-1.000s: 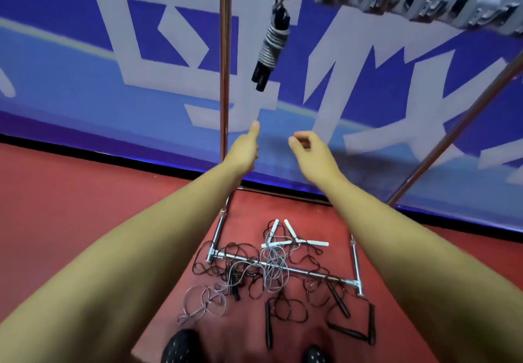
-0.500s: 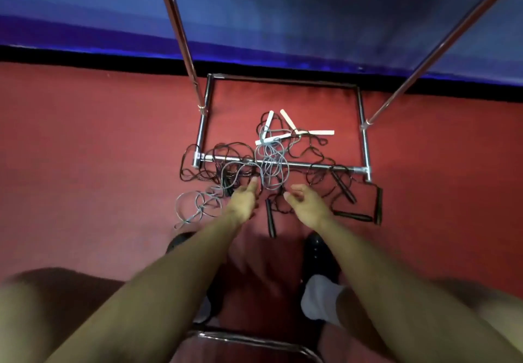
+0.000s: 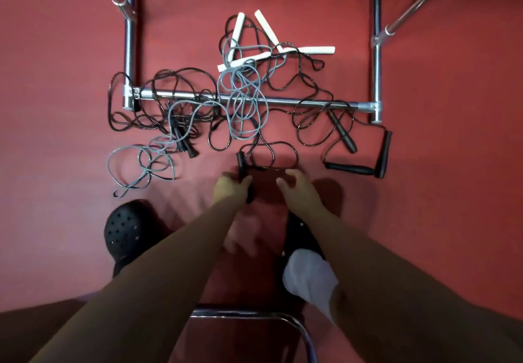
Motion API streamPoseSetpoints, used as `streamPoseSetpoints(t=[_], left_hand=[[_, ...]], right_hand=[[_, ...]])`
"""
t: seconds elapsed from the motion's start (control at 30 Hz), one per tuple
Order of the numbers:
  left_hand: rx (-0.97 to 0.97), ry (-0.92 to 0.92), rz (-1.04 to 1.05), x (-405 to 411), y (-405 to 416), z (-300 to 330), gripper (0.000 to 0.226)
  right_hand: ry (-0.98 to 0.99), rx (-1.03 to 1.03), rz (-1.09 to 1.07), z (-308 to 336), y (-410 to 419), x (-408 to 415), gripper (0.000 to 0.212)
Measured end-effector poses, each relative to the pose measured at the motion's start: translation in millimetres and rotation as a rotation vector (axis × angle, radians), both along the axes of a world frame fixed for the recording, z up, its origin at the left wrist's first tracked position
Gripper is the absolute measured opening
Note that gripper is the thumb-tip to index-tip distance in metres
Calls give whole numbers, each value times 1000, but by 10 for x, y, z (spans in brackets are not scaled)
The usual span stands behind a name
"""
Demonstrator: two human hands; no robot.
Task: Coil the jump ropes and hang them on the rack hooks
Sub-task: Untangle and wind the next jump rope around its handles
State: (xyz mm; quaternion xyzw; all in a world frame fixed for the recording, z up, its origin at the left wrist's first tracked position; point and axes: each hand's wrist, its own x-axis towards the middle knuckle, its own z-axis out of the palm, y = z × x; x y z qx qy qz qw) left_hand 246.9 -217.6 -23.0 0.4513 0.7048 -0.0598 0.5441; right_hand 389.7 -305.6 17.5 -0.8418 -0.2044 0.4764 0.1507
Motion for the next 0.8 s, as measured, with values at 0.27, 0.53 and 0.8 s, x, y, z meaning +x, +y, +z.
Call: streamPoseSetpoints(t=[0.27, 0.53, 0.8], left_hand=[[43, 115, -101, 232, -23, -310, 50], [128, 169, 5, 325, -94, -301, 56], [309, -11, -59, 776, -308, -62, 25]], right_hand=[[-263, -135, -33, -287, -242, 676, 41], [-357, -85, -43, -492, -298, 1156, 40], [-420, -188, -261, -563, -520, 1749, 56]])
